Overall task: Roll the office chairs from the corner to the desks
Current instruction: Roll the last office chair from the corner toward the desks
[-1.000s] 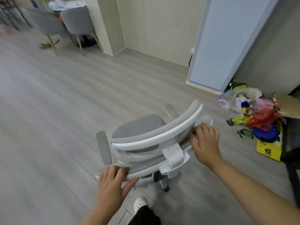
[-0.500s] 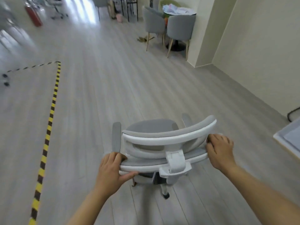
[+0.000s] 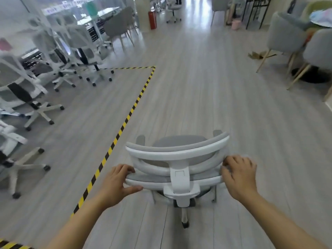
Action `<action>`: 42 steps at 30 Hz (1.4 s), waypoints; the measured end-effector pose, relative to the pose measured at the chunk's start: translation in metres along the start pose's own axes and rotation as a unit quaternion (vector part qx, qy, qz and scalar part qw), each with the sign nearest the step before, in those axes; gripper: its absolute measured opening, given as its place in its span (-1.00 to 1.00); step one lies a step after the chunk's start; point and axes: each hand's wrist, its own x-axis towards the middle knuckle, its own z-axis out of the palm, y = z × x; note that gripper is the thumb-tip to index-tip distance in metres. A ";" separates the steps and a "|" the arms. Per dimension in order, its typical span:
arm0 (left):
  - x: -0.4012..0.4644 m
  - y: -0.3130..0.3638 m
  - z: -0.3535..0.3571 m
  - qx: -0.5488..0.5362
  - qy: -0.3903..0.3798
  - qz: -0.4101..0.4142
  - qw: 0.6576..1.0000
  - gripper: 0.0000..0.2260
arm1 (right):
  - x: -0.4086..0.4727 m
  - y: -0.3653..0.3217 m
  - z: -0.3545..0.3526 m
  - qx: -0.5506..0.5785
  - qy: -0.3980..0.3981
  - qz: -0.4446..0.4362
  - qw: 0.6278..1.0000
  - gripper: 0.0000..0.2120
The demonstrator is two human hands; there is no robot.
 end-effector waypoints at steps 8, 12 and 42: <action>0.152 -0.033 -0.036 0.004 0.021 -0.136 0.991 -0.33 | 0.234 0.012 0.058 -0.002 -0.157 -0.174 0.972 -0.35; 0.226 -0.067 -0.047 0.003 0.053 -0.163 0.985 -0.38 | 0.336 0.000 0.106 -0.010 -0.142 -0.219 0.965 -0.36; 0.691 -0.348 -0.198 -0.008 0.215 -0.431 0.876 -0.35 | 1.042 -0.291 0.490 -0.015 -0.315 -0.449 0.836 -0.18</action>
